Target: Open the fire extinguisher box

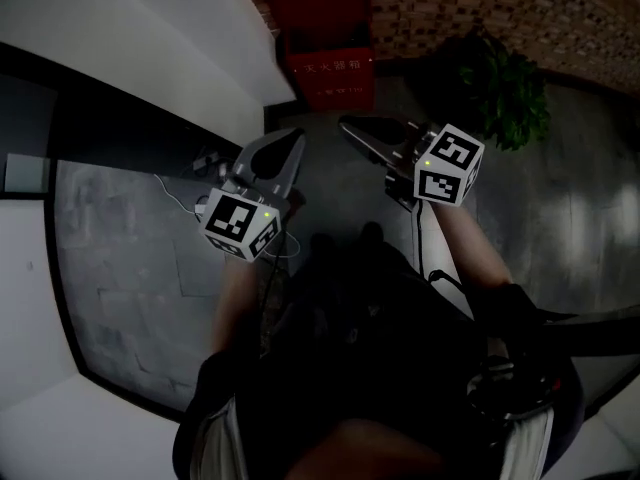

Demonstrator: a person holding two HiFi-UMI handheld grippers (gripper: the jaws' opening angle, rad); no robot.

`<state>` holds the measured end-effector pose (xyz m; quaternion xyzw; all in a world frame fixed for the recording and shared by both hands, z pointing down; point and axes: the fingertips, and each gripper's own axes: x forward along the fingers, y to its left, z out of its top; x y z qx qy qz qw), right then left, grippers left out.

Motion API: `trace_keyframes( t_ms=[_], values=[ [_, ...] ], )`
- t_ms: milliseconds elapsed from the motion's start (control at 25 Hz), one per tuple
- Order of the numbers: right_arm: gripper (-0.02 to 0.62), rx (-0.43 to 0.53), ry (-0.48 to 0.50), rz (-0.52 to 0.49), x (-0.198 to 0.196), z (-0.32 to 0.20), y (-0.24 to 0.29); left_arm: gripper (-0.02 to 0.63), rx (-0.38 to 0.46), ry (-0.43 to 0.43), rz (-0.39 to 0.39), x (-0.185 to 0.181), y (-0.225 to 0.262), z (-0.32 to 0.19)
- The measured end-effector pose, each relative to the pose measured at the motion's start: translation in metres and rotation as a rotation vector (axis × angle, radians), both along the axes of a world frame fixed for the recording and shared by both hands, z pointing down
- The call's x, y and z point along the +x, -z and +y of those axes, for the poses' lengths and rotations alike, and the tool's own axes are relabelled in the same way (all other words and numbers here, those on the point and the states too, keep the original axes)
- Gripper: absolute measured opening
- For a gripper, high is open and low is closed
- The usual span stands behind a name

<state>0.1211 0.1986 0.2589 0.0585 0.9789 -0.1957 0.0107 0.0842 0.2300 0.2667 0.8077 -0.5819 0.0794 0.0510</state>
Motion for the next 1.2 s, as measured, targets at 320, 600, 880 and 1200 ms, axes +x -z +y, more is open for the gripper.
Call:
trace_keyframes(
  t_ms=[320,600,880,1200],
  values=[
    [0.000,0.043,0.030,0.047,-0.054,0.028,-0.001,-0.002,0.055,0.063,0.057,-0.061,0.003,0.028],
    [0.000,0.044,0.047,0.047,-0.099,0.062,0.006,-0.002,0.056,0.069,0.064,-0.106,0.000,0.051],
    [0.000,0.087,-0.025,0.069,-0.123,0.074,0.004,-0.002,0.082,0.074,0.061,-0.137,0.002,0.066],
    [0.000,0.158,-0.095,0.082,-0.125,0.080,0.003,-0.002,0.095,0.054,0.070,-0.145,0.006,0.070]
  ],
)
